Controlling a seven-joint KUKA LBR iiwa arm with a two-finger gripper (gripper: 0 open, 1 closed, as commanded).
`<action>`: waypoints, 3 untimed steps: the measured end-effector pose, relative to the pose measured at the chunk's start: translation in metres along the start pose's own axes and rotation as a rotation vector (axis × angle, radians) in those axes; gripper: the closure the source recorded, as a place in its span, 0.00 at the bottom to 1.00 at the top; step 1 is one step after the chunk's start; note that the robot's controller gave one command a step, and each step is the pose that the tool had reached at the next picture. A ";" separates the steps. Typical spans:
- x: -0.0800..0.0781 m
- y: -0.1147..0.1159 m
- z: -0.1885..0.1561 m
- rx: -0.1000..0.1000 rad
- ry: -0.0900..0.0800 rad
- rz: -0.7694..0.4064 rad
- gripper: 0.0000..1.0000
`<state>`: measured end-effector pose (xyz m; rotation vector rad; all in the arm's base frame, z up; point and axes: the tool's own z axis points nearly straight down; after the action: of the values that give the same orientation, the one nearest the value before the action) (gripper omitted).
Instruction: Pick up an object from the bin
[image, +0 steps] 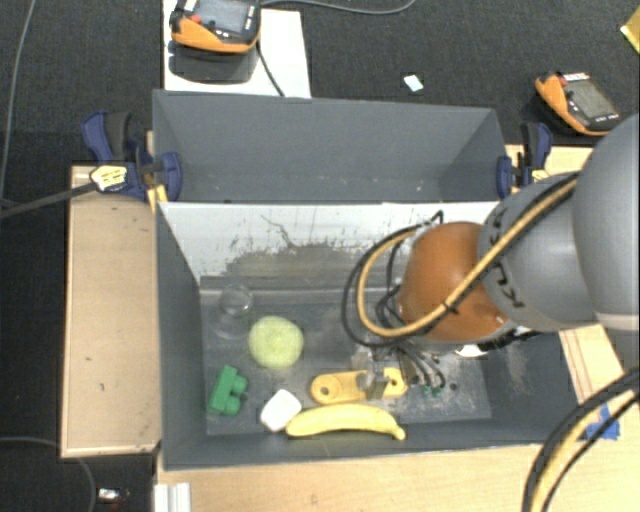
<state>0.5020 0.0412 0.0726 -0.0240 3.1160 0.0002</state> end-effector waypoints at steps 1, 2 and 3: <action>-0.010 0.026 0.001 0.003 -0.004 -0.235 1.00; 0.005 0.043 0.001 0.001 -0.006 -0.221 1.00; -0.018 0.039 0.001 -0.002 -0.011 -0.097 1.00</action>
Offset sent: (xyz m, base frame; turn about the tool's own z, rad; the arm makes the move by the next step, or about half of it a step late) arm -0.0228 0.0573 -0.0026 -0.0002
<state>0.5195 0.0806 0.0718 -0.1741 3.1005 0.0018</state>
